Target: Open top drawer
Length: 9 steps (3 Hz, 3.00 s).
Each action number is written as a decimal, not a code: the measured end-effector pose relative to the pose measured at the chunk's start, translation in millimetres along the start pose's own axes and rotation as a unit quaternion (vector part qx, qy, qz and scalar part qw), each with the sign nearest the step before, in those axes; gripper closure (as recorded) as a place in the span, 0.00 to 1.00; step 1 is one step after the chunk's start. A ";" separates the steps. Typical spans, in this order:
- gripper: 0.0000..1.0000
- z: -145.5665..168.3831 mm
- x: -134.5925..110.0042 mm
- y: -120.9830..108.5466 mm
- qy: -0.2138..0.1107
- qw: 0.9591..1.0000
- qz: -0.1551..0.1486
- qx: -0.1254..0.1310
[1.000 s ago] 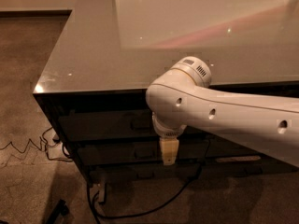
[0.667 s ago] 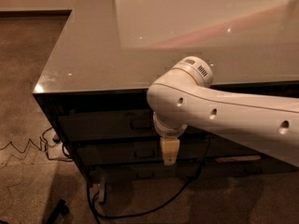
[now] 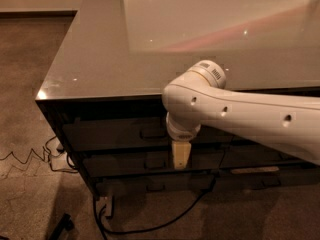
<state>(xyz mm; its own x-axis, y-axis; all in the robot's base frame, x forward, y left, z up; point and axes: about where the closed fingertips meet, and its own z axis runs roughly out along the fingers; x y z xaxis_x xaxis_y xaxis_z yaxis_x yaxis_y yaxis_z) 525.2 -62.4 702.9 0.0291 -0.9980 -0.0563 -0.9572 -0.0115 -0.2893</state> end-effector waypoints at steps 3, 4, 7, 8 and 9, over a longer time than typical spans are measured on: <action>0.00 59.9 11.1 -30.9 -0.004 0.999 0.040 -0.026; 0.19 79.8 14.7 -29.0 0.002 0.998 0.046 -0.042; 0.88 83.7 19.7 -24.9 0.014 0.997 0.049 -0.053; 1.00 79.4 19.5 -26.1 0.014 0.997 0.049 -0.053; 0.81 69.6 23.0 -14.6 0.023 0.997 0.056 -0.053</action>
Offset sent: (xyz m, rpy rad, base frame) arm 0.0607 -0.0029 -0.0494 0.0379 0.0504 -0.0718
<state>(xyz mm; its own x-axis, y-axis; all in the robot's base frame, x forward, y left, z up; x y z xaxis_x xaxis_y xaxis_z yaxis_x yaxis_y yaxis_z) 559.9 -80.9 639.3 -0.0908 -0.9951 -0.0380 -0.9789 0.0962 -0.1803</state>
